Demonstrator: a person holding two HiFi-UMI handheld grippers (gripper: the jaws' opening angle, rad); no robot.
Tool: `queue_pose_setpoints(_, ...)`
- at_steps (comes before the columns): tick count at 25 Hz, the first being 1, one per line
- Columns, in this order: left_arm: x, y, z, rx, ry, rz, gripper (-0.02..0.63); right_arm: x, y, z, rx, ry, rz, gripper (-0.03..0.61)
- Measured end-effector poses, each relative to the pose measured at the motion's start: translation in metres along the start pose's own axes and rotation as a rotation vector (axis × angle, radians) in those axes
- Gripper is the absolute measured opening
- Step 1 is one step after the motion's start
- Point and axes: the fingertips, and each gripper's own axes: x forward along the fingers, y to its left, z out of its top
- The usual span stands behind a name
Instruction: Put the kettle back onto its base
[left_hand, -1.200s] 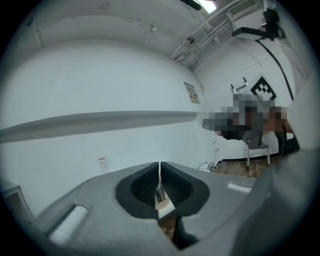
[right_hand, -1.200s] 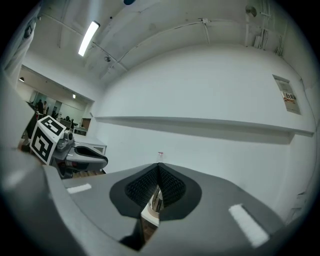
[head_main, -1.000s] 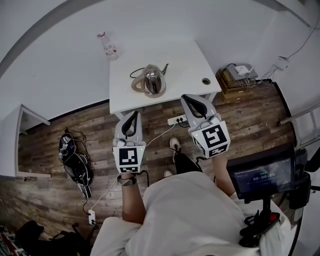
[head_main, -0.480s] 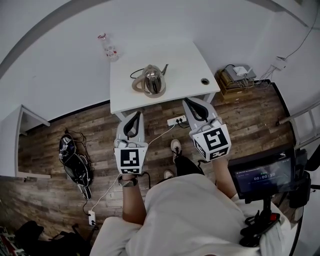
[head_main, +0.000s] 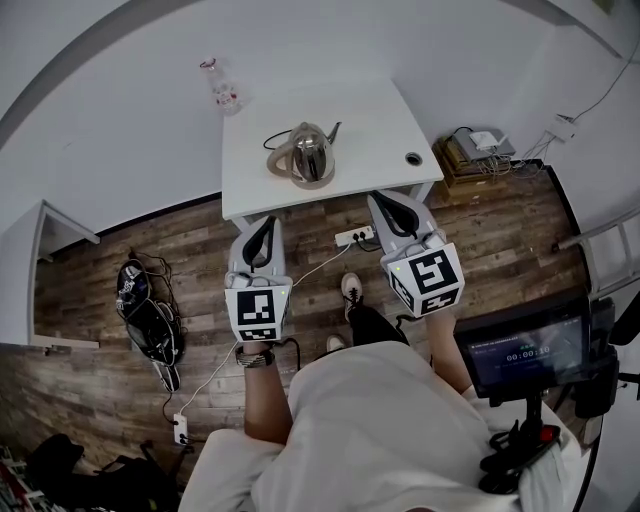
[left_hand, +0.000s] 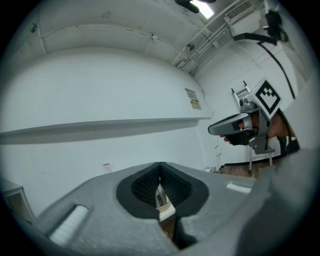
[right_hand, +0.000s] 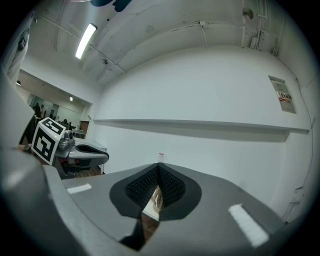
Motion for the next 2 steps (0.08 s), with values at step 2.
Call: queue_pose_setpoints(2,0.0007,0.0022,0.0001,-0.007,0.001,0.004,0.006,0.0015,-0.0002,0.0002,0.003,0.002,0.000,0.002)
